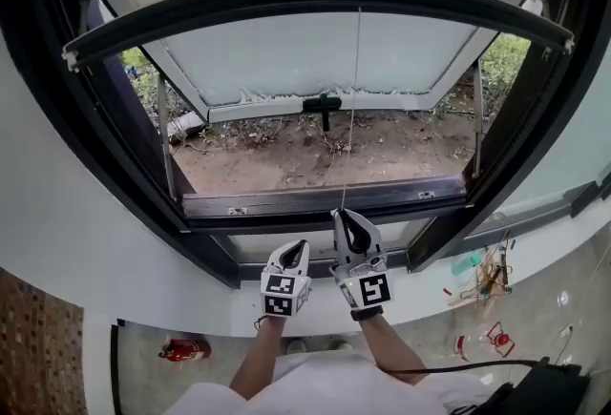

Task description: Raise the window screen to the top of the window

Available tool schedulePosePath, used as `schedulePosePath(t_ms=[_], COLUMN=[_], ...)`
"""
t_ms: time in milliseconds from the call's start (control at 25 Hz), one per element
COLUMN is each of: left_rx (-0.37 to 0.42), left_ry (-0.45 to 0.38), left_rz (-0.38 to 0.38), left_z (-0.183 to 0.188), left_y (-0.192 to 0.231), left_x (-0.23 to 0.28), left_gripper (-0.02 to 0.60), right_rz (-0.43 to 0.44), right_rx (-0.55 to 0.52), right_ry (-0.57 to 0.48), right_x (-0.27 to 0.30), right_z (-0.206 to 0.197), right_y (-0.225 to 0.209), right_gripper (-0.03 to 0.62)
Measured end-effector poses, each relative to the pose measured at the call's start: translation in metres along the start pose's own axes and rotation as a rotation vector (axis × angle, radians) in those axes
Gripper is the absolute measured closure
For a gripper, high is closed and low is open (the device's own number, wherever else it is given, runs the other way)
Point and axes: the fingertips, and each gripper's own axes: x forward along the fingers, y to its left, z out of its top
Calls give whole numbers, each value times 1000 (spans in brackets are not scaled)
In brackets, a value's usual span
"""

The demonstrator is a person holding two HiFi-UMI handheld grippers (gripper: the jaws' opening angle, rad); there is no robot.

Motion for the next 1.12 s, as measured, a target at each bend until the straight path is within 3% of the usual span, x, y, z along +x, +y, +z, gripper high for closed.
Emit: schedulePosePath(t_ms=[280, 520, 680, 920, 1000, 1120], left_rx=[36, 33, 27, 23, 22, 20], left_ry=[1, 39, 44, 39, 43, 54], left_rz=[-63, -82, -72, -52, -56, -57], left_z=[0, -16, -17, -17, -20, -25], left_y=[-28, -35, -30, -22, -23, -25], left_x=[4, -2, -5, -8, -9, -11], left_gripper=[578, 580, 578, 579, 580, 580], right_rz=[7, 18, 51, 191, 207, 169], right_rx=[73, 46, 239, 582, 599, 537], right_ry=[-75, -175, -254, -430, -390, -259], right_x=[-1, -7, -12, -23, -24, -21], right_z=[38, 96, 138, 198, 198, 167], right_y=[1, 11, 4, -7, -4, 3], right_gripper=[591, 591, 591, 591, 591, 591])
